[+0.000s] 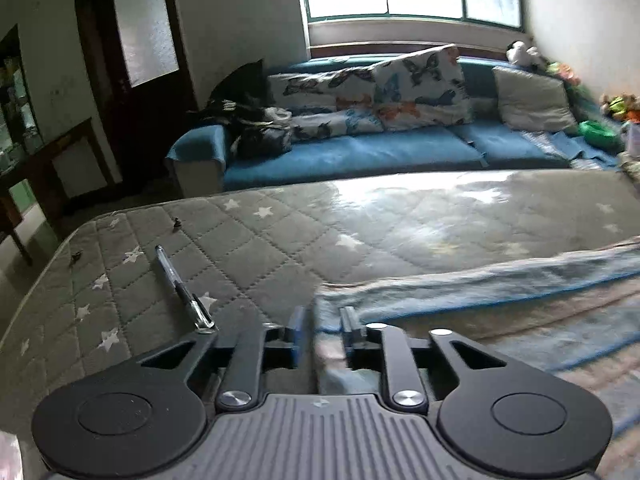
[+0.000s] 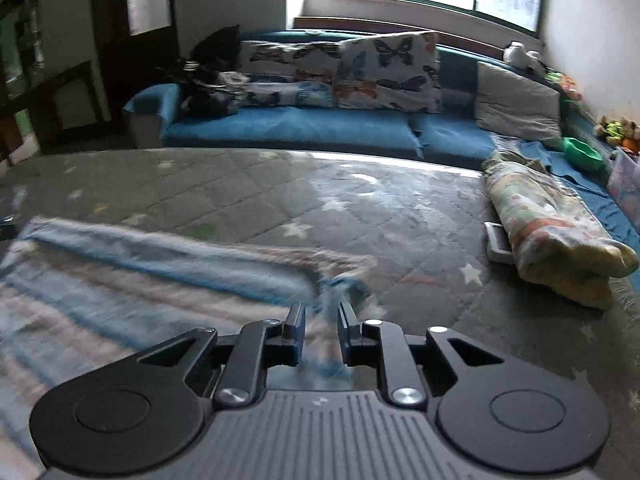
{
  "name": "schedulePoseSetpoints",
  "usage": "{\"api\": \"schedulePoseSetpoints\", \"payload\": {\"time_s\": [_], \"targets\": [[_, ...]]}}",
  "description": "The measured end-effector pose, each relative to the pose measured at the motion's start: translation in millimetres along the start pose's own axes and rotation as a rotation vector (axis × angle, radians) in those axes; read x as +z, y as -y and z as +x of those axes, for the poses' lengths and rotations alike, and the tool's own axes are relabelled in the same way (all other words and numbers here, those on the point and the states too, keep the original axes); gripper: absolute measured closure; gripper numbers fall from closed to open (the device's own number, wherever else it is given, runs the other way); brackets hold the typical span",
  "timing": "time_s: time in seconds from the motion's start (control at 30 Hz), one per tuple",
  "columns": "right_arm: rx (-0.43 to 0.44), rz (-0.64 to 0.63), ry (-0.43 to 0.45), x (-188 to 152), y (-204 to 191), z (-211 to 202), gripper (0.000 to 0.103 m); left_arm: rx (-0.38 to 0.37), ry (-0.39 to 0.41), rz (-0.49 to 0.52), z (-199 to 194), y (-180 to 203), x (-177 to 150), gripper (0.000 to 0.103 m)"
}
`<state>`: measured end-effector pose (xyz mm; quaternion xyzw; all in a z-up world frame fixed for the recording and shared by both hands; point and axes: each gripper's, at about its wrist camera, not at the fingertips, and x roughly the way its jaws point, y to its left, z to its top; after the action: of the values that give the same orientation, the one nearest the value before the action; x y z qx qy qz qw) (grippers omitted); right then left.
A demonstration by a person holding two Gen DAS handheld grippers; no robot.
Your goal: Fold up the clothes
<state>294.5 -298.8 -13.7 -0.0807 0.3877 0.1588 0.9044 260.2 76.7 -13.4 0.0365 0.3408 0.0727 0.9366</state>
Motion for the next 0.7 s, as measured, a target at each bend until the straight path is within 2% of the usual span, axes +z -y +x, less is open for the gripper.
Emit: {"api": "schedulePoseSetpoints", "payload": {"time_s": [0.13,0.37,0.47,0.53,0.7], "targets": [[0.055,-0.07,-0.021,-12,-19,-30,0.071,-0.111,-0.009,0.033,-33,20,-17,0.072],[0.142,-0.254,-0.126,-74,-79,-69,0.07,-0.257,-0.047,0.119,-75,60,-65,0.069],[0.156,-0.288,-0.127,-100,-96,-87,0.07,-0.263,-0.032,0.156,-92,71,-82,0.069],[0.165,-0.311,-0.117,-113,-105,-101,0.07,-0.266,-0.02,0.165,-102,74,-92,0.063],[0.216,-0.379,-0.055,-130,-131,-125,0.07,-0.268,0.007,0.173,-120,73,-110,0.06]]}}
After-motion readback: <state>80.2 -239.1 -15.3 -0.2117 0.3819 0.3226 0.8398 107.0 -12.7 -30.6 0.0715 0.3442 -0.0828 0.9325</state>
